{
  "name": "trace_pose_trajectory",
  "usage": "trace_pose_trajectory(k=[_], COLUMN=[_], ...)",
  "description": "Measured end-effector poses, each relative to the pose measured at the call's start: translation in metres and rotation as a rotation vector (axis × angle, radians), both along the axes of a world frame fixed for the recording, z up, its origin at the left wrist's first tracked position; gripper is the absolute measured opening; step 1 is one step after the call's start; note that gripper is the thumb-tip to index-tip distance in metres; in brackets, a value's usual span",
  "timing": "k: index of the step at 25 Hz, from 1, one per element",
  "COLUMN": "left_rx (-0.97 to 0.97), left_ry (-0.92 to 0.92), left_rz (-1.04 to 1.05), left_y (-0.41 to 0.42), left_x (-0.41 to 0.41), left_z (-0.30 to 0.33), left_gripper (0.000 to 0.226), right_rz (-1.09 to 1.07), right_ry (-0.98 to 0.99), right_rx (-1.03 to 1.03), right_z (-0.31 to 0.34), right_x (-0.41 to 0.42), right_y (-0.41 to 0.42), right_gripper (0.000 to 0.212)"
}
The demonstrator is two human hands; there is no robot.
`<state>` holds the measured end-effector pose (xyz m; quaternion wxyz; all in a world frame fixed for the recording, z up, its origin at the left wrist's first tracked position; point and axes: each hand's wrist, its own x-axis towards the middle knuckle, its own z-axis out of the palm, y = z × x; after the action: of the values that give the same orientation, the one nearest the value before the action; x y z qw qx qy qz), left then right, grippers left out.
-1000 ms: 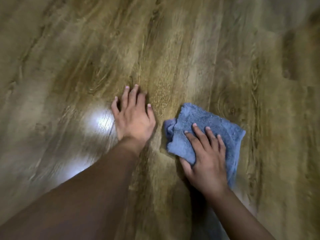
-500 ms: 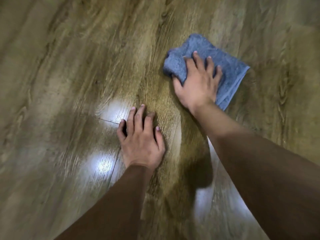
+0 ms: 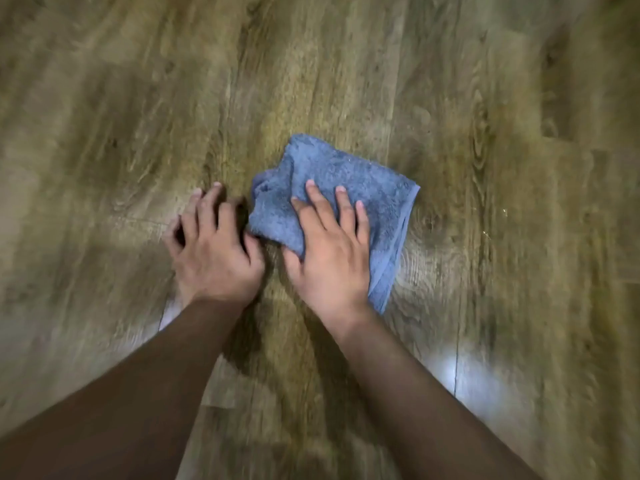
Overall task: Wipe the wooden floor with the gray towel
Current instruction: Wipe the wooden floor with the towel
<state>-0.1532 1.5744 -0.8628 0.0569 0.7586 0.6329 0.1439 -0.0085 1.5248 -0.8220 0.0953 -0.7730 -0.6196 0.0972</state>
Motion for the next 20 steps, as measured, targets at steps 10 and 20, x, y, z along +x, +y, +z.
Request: trace_pose_trajectory(k=[10, 20], left_rx=[-0.107, -0.050], left_ry=[0.141, 0.002], left_rz=[-0.507, -0.215], left_y=[0.037, 0.032], left_x=[0.101, 0.197], left_z=[0.034, -0.005], left_gripper=[0.051, 0.055], right_rz=[-0.119, -0.709], right_ry=[-0.115, -0.093], right_rx=[-0.046, 0.119], right_z=[0.004, -0.018], right_x=[0.148, 0.346], right_y=[-0.190, -0.084], right_gripper=[0.065, 0.063])
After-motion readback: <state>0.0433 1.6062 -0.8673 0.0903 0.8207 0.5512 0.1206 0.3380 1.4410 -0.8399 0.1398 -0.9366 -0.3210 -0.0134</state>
